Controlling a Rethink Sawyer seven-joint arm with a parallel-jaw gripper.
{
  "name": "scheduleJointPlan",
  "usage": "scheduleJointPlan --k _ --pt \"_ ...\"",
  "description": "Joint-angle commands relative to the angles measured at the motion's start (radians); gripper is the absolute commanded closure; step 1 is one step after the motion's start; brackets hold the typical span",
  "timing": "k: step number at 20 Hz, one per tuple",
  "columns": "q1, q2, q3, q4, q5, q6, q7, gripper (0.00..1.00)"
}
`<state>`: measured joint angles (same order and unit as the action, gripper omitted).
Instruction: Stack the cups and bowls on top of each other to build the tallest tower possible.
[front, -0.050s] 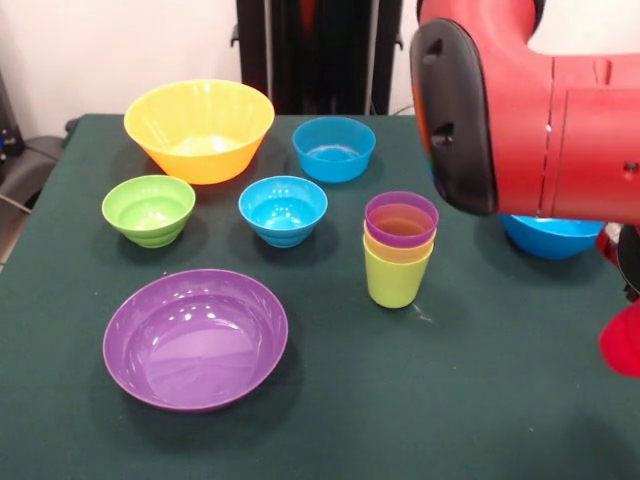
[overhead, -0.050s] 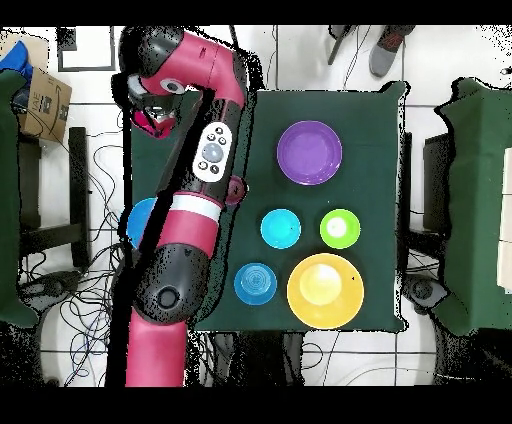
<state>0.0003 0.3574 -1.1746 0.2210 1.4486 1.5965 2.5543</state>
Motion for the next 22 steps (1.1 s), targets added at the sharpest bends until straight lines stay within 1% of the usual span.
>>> scheduleJointPlan --k 1,3,5,7,8,10,12,15,17,22 --pt "-0.01 -0.038 0.293 0.078 -0.207 -0.181 -0.416 1.0" --pt "-0.013 -0.046 0.361 0.073 -0.273 -0.244 -0.496 1.0" --pt "-0.013 -0.053 0.445 0.076 -0.321 -0.302 -0.559 1.0" --pt "-0.009 -0.076 0.534 0.103 -0.365 -0.338 -0.604 1.0" --pt "0.002 -0.104 0.579 0.139 -0.395 -0.352 -0.624 1.0" --pt "0.007 -0.145 0.631 0.183 -0.439 -0.365 -0.66 1.0" --pt "0.013 -0.19 0.672 0.238 -0.469 -0.367 -0.695 1.0" --pt "0.021 -0.261 0.71 0.327 -0.508 -0.371 -0.736 1.0" --pt "0.027 -0.297 0.724 0.376 -0.524 -0.381 -0.737 1.0" --pt "0.028 -0.322 0.756 0.414 -0.552 -0.375 -0.722 1.0"
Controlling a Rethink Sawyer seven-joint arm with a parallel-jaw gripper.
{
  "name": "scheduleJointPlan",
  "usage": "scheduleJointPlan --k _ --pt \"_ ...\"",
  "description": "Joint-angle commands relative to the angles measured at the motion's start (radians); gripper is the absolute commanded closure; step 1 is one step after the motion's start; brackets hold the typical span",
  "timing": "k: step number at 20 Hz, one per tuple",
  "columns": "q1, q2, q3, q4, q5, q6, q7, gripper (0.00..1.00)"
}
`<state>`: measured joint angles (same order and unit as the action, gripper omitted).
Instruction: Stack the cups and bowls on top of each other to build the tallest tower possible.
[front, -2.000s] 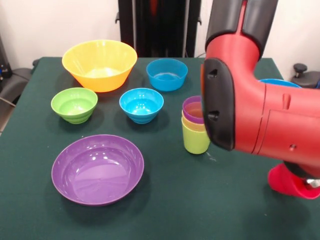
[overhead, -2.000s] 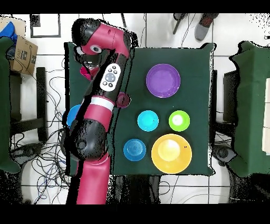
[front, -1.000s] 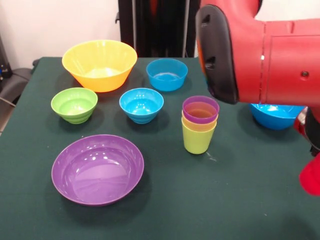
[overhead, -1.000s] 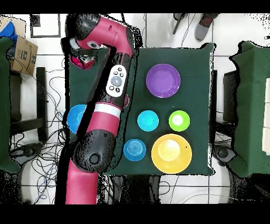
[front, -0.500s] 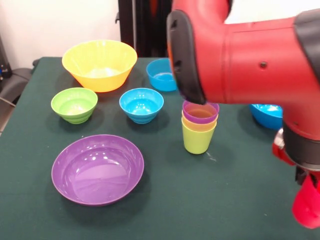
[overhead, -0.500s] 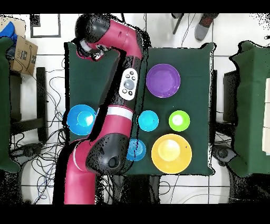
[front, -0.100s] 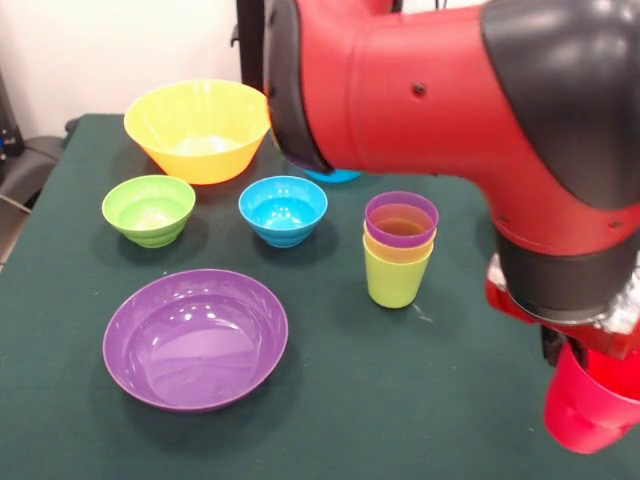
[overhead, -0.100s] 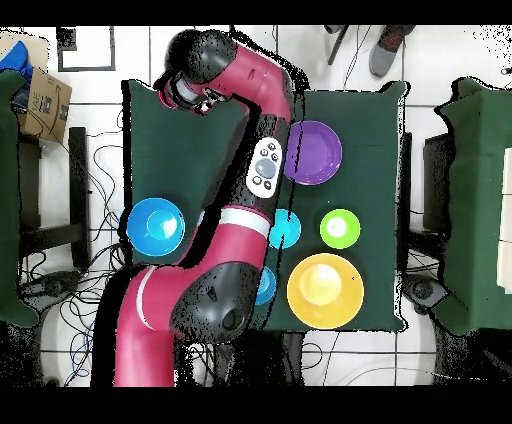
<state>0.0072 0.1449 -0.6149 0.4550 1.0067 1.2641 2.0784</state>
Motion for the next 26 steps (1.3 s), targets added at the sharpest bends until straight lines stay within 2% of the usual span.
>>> scheduleJointPlan --k 1,12,16,22,26 --pt "0.022 -0.115 0.204 0.189 -0.115 -0.041 -0.246 1.0" --pt "0.003 -0.158 0.277 0.242 -0.21 -0.038 -0.246 1.0" --pt "-0.007 -0.177 0.276 0.262 -0.277 0.008 -0.271 1.0" --pt "-0.017 -0.229 0.267 0.342 -0.41 0.095 -0.329 1.0" --pt "-0.021 -0.246 0.266 0.355 -0.497 0.105 -0.353 1.0"
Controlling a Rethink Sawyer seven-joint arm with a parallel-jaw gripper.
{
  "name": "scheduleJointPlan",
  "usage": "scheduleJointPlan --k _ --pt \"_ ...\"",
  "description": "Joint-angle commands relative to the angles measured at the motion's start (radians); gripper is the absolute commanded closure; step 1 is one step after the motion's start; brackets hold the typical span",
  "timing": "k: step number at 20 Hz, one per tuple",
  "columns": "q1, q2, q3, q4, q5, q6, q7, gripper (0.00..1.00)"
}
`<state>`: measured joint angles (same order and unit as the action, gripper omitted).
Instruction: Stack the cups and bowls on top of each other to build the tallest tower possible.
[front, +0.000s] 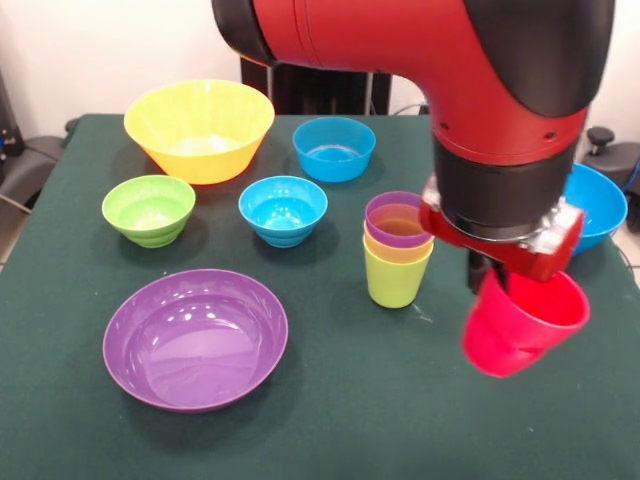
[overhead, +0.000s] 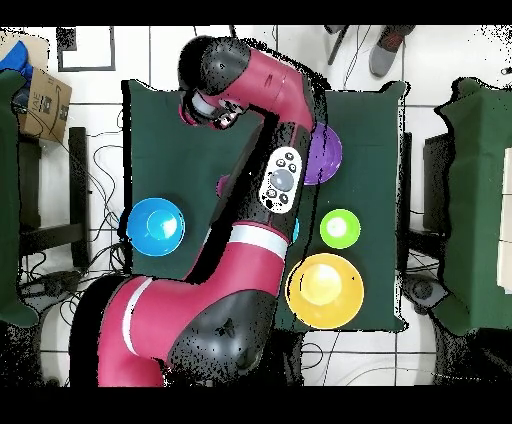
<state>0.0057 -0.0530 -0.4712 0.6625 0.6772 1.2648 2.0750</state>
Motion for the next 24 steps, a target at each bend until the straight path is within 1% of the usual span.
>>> scheduleJointPlan --k 1,8,13,18,24 --pt "-0.023 -0.054 0.131 0.158 -0.181 0.1 -0.352 1.0" --pt "-0.036 -0.1 0.199 0.208 -0.232 0.1 -0.325 1.0" --pt "-0.045 -0.162 0.252 0.292 -0.253 0.077 -0.318 1.0" --pt "-0.048 -0.228 0.284 0.36 -0.274 0.079 -0.295 1.0" --pt "-0.061 -0.285 0.31 0.389 -0.316 0.109 -0.273 1.0"
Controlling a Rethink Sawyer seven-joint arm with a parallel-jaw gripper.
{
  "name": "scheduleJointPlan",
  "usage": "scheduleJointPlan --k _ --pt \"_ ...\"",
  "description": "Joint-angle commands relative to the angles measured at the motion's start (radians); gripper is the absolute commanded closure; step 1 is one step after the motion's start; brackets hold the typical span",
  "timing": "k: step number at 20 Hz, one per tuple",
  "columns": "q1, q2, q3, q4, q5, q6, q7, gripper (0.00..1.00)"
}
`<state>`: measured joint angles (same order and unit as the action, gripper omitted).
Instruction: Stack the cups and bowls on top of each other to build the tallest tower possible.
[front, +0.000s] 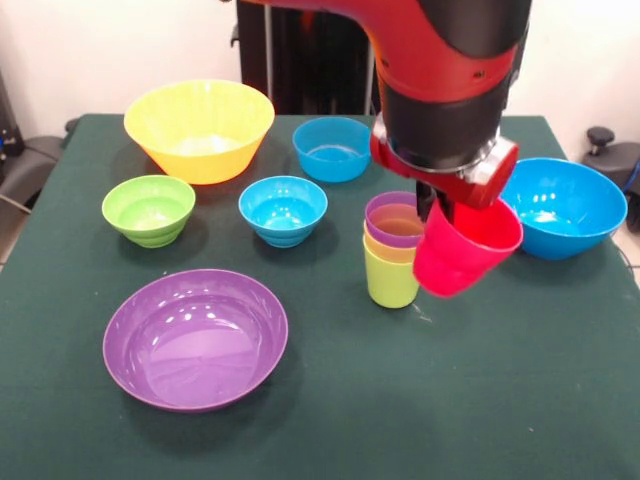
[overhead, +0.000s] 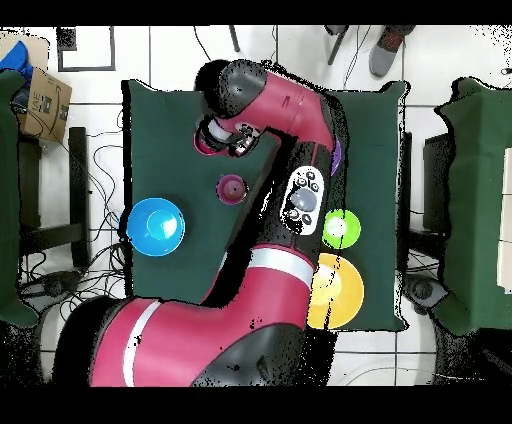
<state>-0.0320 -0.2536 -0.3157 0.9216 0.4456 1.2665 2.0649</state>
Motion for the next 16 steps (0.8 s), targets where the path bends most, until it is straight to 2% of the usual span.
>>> scheduleJointPlan --k 1,8,16 --pt "-0.027 -0.088 0.161 0.13 -0.09 0.114 -0.258 1.0" --pt "-0.034 -0.182 0.186 0.207 -0.117 0.133 -0.228 1.0" --pt "-0.047 -0.221 0.208 0.231 -0.167 0.158 -0.213 1.0"
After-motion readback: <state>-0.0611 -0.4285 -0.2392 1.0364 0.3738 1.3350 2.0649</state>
